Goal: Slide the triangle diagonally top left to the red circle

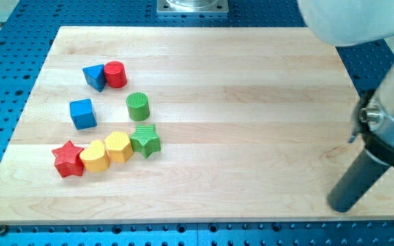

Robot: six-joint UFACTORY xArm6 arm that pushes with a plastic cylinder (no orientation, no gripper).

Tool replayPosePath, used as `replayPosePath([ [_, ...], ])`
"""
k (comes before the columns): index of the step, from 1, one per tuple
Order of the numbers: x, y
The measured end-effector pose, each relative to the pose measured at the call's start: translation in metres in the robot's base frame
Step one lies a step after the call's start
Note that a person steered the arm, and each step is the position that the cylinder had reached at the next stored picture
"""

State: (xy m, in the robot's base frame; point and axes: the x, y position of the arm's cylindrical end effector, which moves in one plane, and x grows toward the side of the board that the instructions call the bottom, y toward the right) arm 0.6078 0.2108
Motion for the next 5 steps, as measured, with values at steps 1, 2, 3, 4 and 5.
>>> replayPosePath([
  [1, 0.000, 0.027],
  [2, -0.025, 0.051],
  [3, -0.074, 0.038],
  [4, -0.119, 0.014],
  [5, -0.153, 0.006],
])
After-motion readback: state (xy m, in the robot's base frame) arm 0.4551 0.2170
